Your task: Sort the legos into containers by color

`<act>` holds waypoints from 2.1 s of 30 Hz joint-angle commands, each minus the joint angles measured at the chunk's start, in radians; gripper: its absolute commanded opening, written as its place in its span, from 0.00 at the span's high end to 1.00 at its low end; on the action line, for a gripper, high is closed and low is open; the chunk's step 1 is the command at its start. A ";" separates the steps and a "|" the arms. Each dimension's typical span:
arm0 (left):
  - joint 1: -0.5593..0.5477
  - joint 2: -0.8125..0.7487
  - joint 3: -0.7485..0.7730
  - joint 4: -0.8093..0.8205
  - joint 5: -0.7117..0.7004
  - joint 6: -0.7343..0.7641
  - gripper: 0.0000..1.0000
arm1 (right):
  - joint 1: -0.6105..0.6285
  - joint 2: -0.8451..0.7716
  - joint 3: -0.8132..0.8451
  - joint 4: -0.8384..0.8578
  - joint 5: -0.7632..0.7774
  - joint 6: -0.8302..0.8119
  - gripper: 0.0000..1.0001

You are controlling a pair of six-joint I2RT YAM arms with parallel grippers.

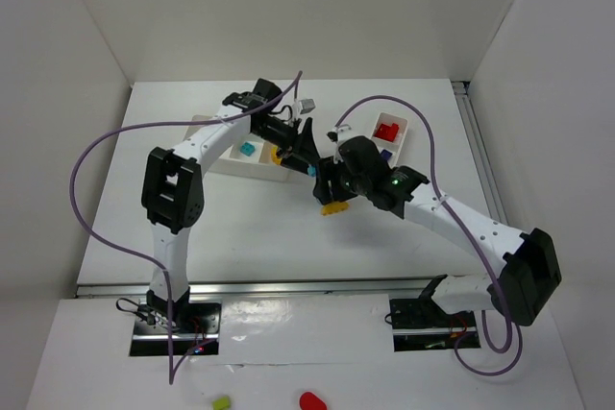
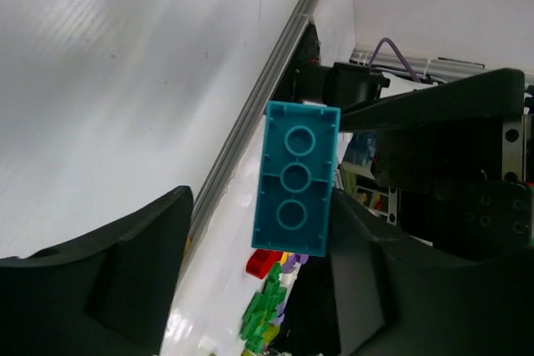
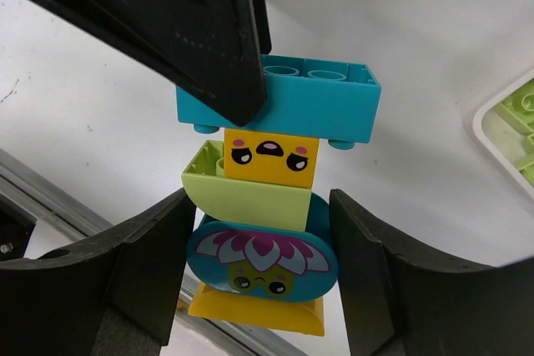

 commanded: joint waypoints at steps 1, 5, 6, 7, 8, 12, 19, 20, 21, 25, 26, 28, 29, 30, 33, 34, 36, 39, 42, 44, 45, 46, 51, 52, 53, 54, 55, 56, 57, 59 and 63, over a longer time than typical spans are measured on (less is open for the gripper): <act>-0.003 0.017 0.031 -0.031 0.078 0.052 0.28 | -0.019 0.018 0.055 0.043 -0.021 0.001 0.53; -0.003 0.028 0.040 -0.008 0.088 0.031 0.56 | -0.040 0.050 0.055 0.066 -0.030 -0.008 0.53; -0.003 0.038 0.040 0.006 0.097 0.014 0.68 | -0.063 0.050 0.055 0.077 -0.045 -0.008 0.53; -0.003 0.038 0.040 0.015 0.097 -0.003 0.73 | -0.063 0.061 0.055 0.077 -0.063 -0.008 0.53; 0.008 0.048 0.049 0.015 0.097 -0.003 0.75 | -0.077 0.073 0.055 0.086 -0.064 -0.008 0.53; 0.040 0.048 0.049 0.078 0.088 -0.075 0.85 | -0.101 0.099 0.055 0.107 -0.102 -0.017 0.53; 0.106 0.090 0.126 0.153 -0.006 -0.175 1.00 | -0.141 0.196 0.085 0.129 -0.153 -0.039 0.55; 0.115 0.104 0.141 0.153 -0.020 -0.186 1.00 | -0.141 0.196 0.085 0.129 -0.153 -0.049 0.55; 0.115 0.104 0.168 0.153 -0.020 -0.196 1.00 | -0.150 0.211 0.095 0.140 -0.153 -0.049 0.55; 0.138 0.124 0.228 0.138 -0.058 -0.196 1.00 | -0.172 0.247 0.114 0.160 -0.177 -0.049 0.56; 0.163 0.124 0.229 0.126 -0.102 -0.196 1.00 | -0.181 0.260 0.114 0.160 -0.177 -0.049 0.56; 0.183 0.114 0.241 0.090 -0.138 -0.183 1.00 | -0.181 0.273 0.123 0.181 -0.188 -0.049 0.56; 0.204 0.103 0.241 0.075 -0.155 -0.170 1.00 | -0.192 0.282 0.123 0.181 -0.188 -0.049 0.56; 0.215 0.089 0.241 0.064 -0.190 -0.170 1.00 | -0.192 0.312 0.137 0.181 -0.197 -0.049 0.56; 0.253 0.051 0.206 0.064 -0.230 -0.170 1.00 | -0.192 0.407 0.190 0.152 -0.188 -0.049 0.56; 0.253 0.029 0.196 0.064 -0.230 -0.170 1.00 | -0.192 0.430 0.203 0.152 -0.202 -0.049 0.56; 0.286 0.016 0.187 0.064 -0.221 -0.170 1.00 | -0.192 0.484 0.223 0.143 -0.202 -0.040 0.56; 0.309 0.006 0.178 0.085 -0.169 -0.181 1.00 | -0.183 0.547 0.237 0.160 -0.193 -0.028 0.52; 0.329 -0.006 0.143 0.128 -0.107 -0.215 1.00 | -0.183 0.584 0.279 0.148 -0.180 -0.028 0.44; 0.329 -0.018 0.121 0.176 -0.058 -0.235 1.00 | -0.183 0.593 0.319 0.134 -0.170 -0.028 0.21; 0.339 -0.029 0.110 0.185 -0.034 -0.247 1.00 | -0.183 0.583 0.333 0.118 -0.170 -0.028 0.18; 0.339 -0.029 0.110 0.199 -0.023 -0.247 1.00 | -0.183 0.567 0.347 0.118 -0.160 -0.028 0.16; 0.339 -0.038 0.092 0.268 0.061 -0.267 1.00 | -0.219 0.446 0.381 0.161 -0.194 -0.028 0.20; 0.339 -0.047 0.080 0.291 0.101 -0.282 1.00 | -0.230 0.420 0.394 0.170 -0.215 -0.017 0.20; 0.339 -0.048 0.069 0.317 0.120 -0.301 1.00 | -0.242 0.409 0.395 0.184 -0.285 -0.017 0.22; 0.339 -0.057 0.046 0.343 0.134 -0.311 1.00 | -0.255 0.409 0.395 0.227 -0.336 0.001 0.22; 0.339 -0.067 0.034 0.401 0.163 -0.324 1.00 | -0.285 0.397 0.395 0.259 -0.400 0.015 0.23; 0.339 -0.067 0.019 0.435 0.178 -0.351 1.00 | -0.301 0.397 0.395 0.293 -0.532 0.068 0.23; 0.339 -0.081 -0.015 0.469 0.193 -0.365 1.00 | -0.330 0.397 0.395 0.378 -0.601 0.104 0.22; 0.339 -0.104 -0.055 0.586 0.241 -0.414 1.00 | -0.344 0.443 0.381 0.477 -0.774 0.227 0.16; 0.339 -0.130 -0.196 0.847 0.313 -0.549 1.00 | -0.370 0.507 0.352 0.736 -0.901 0.421 0.10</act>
